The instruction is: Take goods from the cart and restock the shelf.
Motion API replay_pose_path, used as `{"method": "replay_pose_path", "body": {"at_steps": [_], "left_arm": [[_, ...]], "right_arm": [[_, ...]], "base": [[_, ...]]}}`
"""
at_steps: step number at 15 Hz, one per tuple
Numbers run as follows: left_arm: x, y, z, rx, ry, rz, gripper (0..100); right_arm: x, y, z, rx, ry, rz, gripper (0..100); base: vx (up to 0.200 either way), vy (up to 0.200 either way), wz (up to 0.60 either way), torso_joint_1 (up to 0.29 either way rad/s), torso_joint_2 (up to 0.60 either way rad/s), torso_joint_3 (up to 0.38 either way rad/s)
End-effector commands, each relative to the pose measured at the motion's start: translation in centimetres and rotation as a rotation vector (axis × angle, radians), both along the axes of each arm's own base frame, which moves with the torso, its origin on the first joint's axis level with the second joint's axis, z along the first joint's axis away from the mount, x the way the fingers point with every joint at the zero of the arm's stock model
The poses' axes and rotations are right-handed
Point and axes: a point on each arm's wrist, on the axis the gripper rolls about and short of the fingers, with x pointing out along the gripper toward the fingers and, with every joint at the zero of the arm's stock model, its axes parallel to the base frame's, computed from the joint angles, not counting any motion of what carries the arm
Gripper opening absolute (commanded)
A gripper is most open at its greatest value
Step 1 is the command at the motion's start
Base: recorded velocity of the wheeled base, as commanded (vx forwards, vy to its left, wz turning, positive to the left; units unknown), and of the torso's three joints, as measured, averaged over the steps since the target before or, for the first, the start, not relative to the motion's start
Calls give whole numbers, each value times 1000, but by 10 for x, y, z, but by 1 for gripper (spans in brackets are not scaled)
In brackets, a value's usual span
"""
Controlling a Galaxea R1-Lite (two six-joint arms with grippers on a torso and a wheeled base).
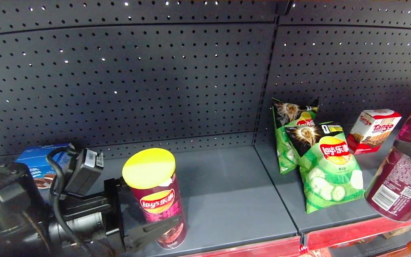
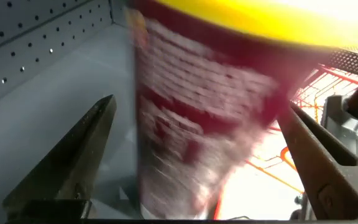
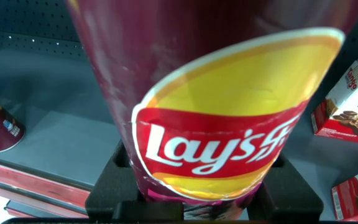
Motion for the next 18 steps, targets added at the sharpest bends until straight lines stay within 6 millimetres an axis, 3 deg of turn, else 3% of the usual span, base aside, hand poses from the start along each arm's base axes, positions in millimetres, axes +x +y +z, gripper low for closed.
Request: {"method": "replay_pose_path", "body": {"at_steps": [1, 10, 18], "left_arm": [[-11, 6, 3, -8, -17, 6, 100], [-38, 26, 3, 2, -74, 72, 100], [-62, 49, 23, -41, -203, 204, 100]], "right_arm": [[0, 0, 0, 0, -1, 0, 0], [1, -2, 0, 0, -1, -15, 0], [1, -2, -3, -3, 9, -21, 0]], "base": [[0, 0, 0, 0, 0, 0], [0, 0, 0, 0, 0, 0], [0, 0, 0, 0, 0, 0]]}}
